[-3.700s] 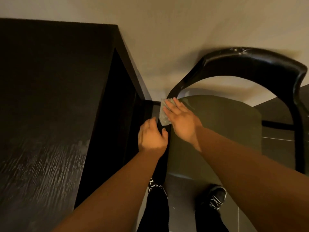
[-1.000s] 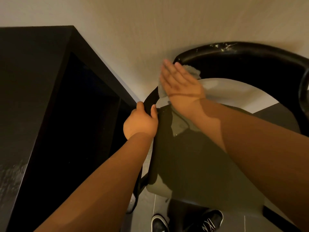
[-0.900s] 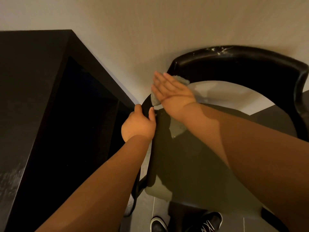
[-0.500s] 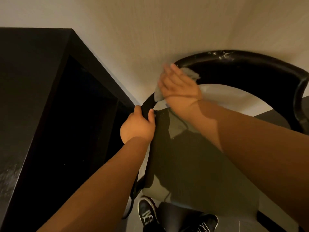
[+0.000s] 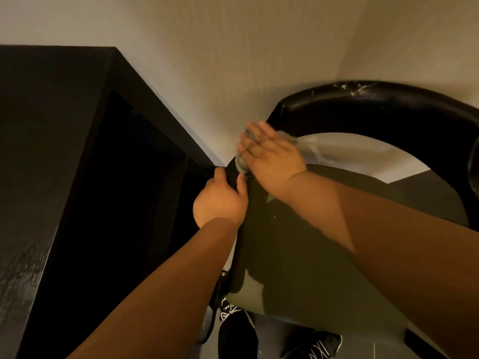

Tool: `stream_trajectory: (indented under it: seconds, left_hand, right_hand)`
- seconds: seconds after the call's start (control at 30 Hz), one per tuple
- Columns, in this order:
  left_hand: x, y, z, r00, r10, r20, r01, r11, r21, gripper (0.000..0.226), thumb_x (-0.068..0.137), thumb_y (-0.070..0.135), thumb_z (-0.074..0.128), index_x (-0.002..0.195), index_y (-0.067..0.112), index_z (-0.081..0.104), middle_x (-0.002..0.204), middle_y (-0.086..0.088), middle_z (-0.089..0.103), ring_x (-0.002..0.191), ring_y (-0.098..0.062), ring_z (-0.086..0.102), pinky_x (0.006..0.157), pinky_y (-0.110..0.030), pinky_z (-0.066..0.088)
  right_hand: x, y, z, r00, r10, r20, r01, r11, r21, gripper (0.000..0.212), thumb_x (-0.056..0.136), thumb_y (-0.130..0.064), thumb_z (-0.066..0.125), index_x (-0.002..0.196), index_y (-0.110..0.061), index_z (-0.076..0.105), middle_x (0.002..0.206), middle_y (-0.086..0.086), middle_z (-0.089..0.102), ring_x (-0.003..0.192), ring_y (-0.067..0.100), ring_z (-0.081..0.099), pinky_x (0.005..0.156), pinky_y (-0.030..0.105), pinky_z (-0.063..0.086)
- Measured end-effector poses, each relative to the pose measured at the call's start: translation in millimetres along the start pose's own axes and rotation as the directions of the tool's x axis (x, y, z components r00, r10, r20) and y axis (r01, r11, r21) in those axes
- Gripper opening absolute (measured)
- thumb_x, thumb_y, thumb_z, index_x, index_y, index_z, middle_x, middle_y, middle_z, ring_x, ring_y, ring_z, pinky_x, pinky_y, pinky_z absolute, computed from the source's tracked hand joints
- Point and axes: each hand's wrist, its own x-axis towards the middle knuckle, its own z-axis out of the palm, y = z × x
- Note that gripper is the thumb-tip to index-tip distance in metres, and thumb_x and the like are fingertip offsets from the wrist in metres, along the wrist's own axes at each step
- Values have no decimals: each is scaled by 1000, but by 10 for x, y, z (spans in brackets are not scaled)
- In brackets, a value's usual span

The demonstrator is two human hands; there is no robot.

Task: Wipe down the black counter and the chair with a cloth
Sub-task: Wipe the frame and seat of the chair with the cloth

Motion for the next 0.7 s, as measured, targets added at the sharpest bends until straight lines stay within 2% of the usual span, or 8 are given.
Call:
stream_trajectory:
  seconds: [0.07,0.17,0.27,0.33,0.4,0.47,0.57,0.7]
  left_hand:
    - [-3,0,-10,1000,-1,5,1,1000,0,52,104,64,35,132,23,49,86,3,55,67,-18,57,53,-33,42]
    - [-5,14,-9,1000,-16,4,16,1000,-8,52,104,65,34,129,23,50,86,3,56,67,-18,56,53,-32,39]
    - [-9,26,17,1000,-10,-4,10,1000,-18,53,102,67,32,126,24,53,87,2,58,71,-19,58,54,-32,39]
    - [-9,10,44,1000,8,-26,-8,1000,-6,57,101,66,31,127,22,55,97,-1,63,84,-22,62,58,-34,42]
    - [-9,4,53,998,24,-56,-23,999,27,60,102,65,32,133,20,56,114,-6,64,99,-26,61,65,-38,48]
    - [-20,10,53,996,52,-70,-49,998,46,60,103,62,32,139,18,54,124,-9,61,106,-28,60,72,-43,53]
    - [-12,16,46,992,105,-66,-102,994,42,59,105,57,33,149,20,47,132,-9,60,111,-28,60,73,-45,55]
    - [-10,19,38,992,113,-49,-112,993,20,58,107,55,34,154,22,42,130,-6,63,107,-27,62,72,-43,54]
  right_hand:
    - [68,-55,-98,996,-42,77,39,998,45,71,106,-37,40,165,-11,12,174,12,10,160,35,-6,115,46,-23]
    - [44,71,-123,999,-14,47,13,1000,20,64,109,-34,36,165,-12,16,174,11,9,160,32,-6,117,42,-24]
    - [-163,394,-208,952,221,-210,-209,975,81,58,104,-20,27,161,-14,36,169,8,28,159,24,19,126,37,-13]
    - [-321,611,-148,906,320,-278,-322,946,38,71,95,-21,19,164,-7,19,171,17,18,160,32,11,128,43,-7]
    - [-401,738,-174,921,359,-150,-332,926,182,85,85,-27,22,164,-2,6,172,22,6,160,37,-1,128,45,-10]
    - [-376,681,-156,918,350,-185,-287,910,298,82,85,-16,30,164,-3,14,171,21,13,159,39,6,128,44,-7]
    - [-297,506,45,918,268,-293,-187,943,275,78,89,-6,47,164,-9,24,171,18,18,158,39,14,130,47,1]
    - [-309,629,103,887,279,-367,-192,947,257,78,90,-1,42,165,-11,21,170,16,23,157,36,20,129,45,6]
